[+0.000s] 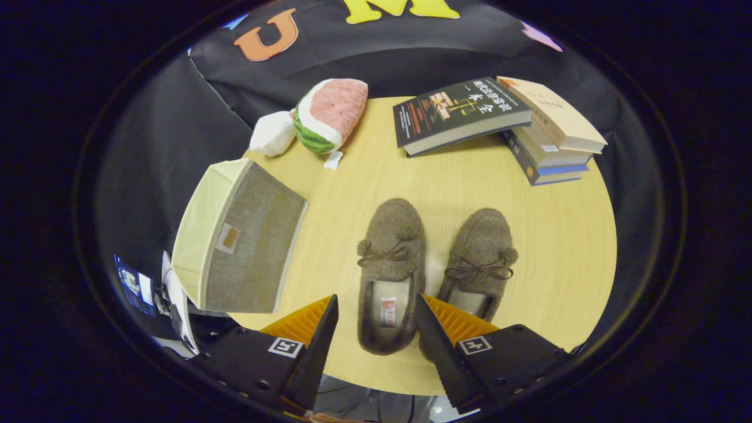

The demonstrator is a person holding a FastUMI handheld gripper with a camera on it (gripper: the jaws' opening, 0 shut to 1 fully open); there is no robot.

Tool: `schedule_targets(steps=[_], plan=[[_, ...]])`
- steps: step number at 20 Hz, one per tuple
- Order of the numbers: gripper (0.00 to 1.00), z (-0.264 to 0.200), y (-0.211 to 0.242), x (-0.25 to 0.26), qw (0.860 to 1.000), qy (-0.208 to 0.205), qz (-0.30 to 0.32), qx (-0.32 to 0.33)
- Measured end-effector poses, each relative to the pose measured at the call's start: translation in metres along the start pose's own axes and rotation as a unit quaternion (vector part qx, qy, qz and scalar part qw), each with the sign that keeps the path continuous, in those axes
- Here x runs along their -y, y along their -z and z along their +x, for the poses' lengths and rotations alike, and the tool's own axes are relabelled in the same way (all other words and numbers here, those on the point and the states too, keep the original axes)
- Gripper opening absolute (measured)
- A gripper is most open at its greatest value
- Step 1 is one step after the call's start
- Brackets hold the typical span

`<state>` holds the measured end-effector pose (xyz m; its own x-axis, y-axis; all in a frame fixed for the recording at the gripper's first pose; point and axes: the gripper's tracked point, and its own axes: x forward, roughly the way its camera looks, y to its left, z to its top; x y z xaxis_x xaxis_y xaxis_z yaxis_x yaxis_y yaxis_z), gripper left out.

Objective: Open the storage box then place both shoes into the box .Put the left shoe in first, then the right shoe, with the right side of both shoes facing outward in a uniform manner.

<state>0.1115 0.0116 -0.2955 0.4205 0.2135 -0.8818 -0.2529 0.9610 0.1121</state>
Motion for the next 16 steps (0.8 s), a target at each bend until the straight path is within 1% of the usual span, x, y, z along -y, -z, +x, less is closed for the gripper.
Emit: schedule_targets(steps=[2,4,5,6,7,8,10,11,12,13,14,16], plan=[[0.74,0.015,0.005,0.012,1.000,0.005,0.016,-0.014],[0.68,0.027,0.010,0.014,0.999,-0.003,0.029,-0.027],[0.68,0.032,0.013,0.017,0.999,-0.001,0.031,-0.037],[0.63,0.039,0.014,0.021,0.999,0.010,0.029,-0.043],[0.55,0.043,0.018,0.025,0.998,0.019,0.027,-0.051],[0.53,0.047,0.016,0.028,0.998,0.027,0.028,-0.053],[0.40,0.050,0.015,0.031,0.998,0.037,0.026,-0.052],[0.35,0.052,0.015,0.037,0.997,0.054,0.022,-0.052],[0.27,0.056,0.016,0.044,0.996,0.071,0.022,-0.054],[0.20,0.060,0.018,0.045,0.995,0.069,0.034,-0.059],[0.15,0.062,0.020,0.044,0.994,0.069,0.046,-0.065],[0.15,0.067,0.023,0.042,0.993,0.068,0.055,-0.075]])
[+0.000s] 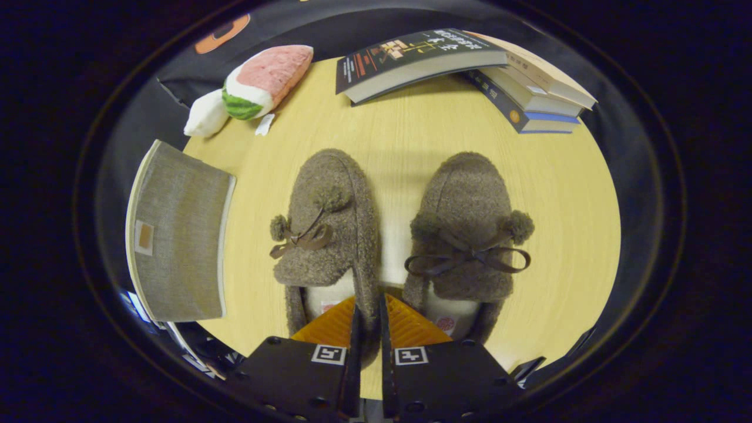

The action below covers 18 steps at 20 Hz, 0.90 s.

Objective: Open the storage box then place both shoes into the box .Put the left shoe in first, then the right shoe, with the right side of both shoes facing outward in a uniform manner.

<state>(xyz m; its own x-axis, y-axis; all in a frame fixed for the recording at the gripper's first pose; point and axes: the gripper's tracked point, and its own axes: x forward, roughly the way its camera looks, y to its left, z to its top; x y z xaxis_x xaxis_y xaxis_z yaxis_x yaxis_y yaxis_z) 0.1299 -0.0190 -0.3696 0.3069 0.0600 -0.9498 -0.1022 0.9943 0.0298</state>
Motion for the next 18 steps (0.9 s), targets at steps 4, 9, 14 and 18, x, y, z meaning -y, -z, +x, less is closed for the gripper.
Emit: schedule_targets(steps=[4,9,14,18], plan=[[0.03,-0.001,0.001,-0.003,1.000,-0.002,0.009,-0.002],[0.01,-0.021,0.018,-0.013,0.996,-0.025,0.079,-0.011],[0.01,-0.085,0.014,-0.038,0.994,-0.040,0.099,0.030],[0.00,-0.146,0.006,-0.087,0.993,-0.053,0.083,0.068]])
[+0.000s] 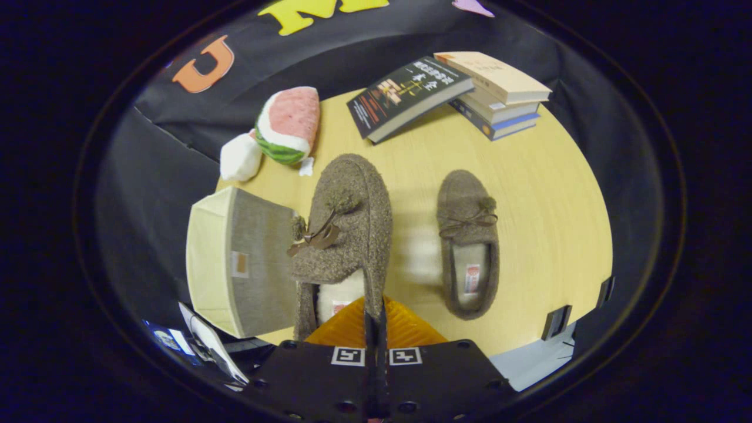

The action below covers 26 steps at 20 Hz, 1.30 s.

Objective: Open the storage box then place both shoes into the box .Put the left shoe in first, then the right shoe, with the right side of both shoes facing outward in a uniform manner.

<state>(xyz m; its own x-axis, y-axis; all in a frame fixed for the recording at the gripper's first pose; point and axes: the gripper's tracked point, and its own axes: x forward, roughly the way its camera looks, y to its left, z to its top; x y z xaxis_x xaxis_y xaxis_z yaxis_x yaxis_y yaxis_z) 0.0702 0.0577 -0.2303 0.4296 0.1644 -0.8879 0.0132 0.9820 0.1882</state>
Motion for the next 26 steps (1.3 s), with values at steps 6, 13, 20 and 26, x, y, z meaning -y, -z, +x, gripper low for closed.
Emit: schedule_targets(steps=[6,13,20,26], plan=[[0.01,-0.035,0.001,-0.126,0.998,-0.035,-0.044,0.028],[0.01,0.043,0.030,-0.246,0.998,-0.033,-0.040,-0.022],[0.01,0.142,0.054,-0.270,0.997,0.040,-0.037,-0.060],[0.01,0.184,0.053,-0.266,0.993,0.073,-0.017,-0.095]])
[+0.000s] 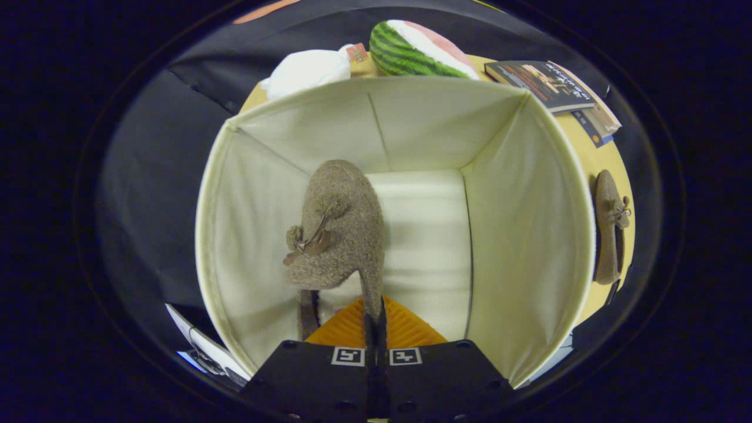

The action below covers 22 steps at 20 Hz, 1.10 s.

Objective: Open the storage box then place both shoes into the box .Put the left shoe in first, then the right shoe, with the right side of both shoes facing outward in a uniform manner.

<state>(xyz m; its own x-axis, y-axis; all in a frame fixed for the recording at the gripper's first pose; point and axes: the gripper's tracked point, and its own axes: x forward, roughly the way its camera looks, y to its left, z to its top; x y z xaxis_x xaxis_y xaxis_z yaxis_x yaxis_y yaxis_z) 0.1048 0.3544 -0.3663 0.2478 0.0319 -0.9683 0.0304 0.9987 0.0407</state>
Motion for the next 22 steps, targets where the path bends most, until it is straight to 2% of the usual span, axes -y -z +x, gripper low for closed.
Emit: schedule_targets(steps=[3,5,7,8,9,11,14,17,20,22], plan=[[0.01,0.012,0.002,0.005,1.000,0.007,-0.008,-0.009],[0.03,0.026,0.007,0.000,1.000,-0.016,-0.001,-0.021],[0.11,0.019,0.009,-0.002,0.999,-0.032,-0.001,-0.028],[0.11,0.017,0.008,-0.005,0.999,-0.045,-0.004,-0.024],[0.21,0.010,0.005,-0.007,0.998,-0.055,-0.013,-0.016],[0.49,-0.012,0.003,-0.002,0.997,-0.055,-0.046,-0.004],[0.91,-0.051,0.006,0.000,0.993,-0.086,-0.084,0.006],[0.91,-0.094,0.008,0.010,0.988,-0.118,-0.099,0.017],[0.92,-0.143,0.012,0.032,0.980,-0.170,-0.100,0.023],[0.92,-0.165,0.002,0.065,0.979,-0.176,-0.098,0.037]])
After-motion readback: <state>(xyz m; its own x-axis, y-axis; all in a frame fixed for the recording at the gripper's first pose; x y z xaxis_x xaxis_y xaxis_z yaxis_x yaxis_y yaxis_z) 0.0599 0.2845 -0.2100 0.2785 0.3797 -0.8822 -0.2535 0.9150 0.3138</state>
